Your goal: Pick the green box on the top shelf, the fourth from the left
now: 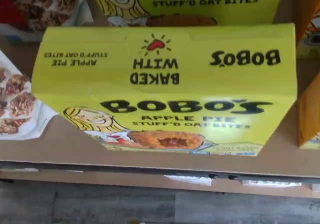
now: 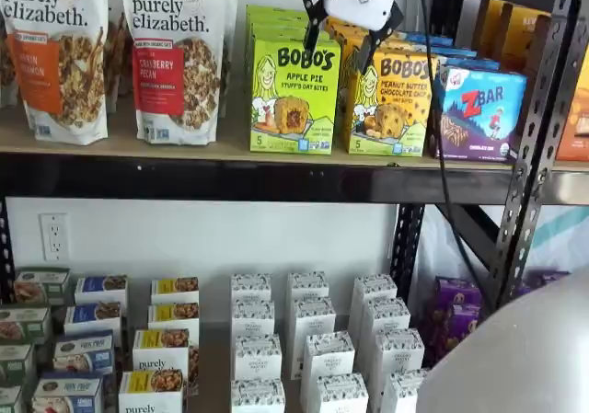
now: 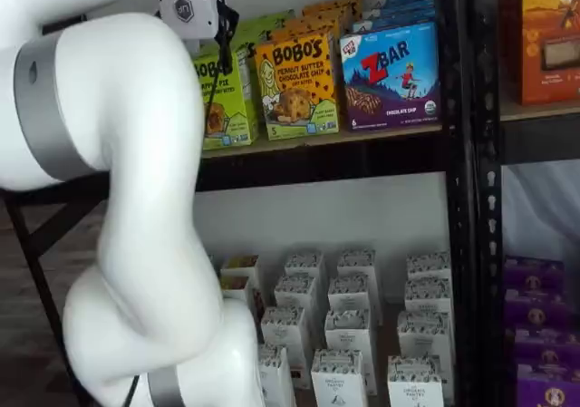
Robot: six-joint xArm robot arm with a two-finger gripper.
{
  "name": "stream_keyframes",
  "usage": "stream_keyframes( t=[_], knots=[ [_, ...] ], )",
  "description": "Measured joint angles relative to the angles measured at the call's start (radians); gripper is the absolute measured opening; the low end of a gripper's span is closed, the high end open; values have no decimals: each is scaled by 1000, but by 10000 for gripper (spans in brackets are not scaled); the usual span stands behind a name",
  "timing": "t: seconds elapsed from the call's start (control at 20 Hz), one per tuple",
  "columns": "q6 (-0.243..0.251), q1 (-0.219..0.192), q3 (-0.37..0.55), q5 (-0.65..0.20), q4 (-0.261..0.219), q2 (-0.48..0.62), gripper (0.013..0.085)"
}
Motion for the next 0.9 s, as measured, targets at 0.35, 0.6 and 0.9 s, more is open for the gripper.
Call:
stream_keyframes(
  t=[0.35, 0.6, 0.9],
  knots=[
    [2, 0, -43, 8, -12, 54, 850],
    [6, 3, -53, 12, -17, 71, 850],
    [10, 6, -52, 19, -25, 66, 850]
  ],
)
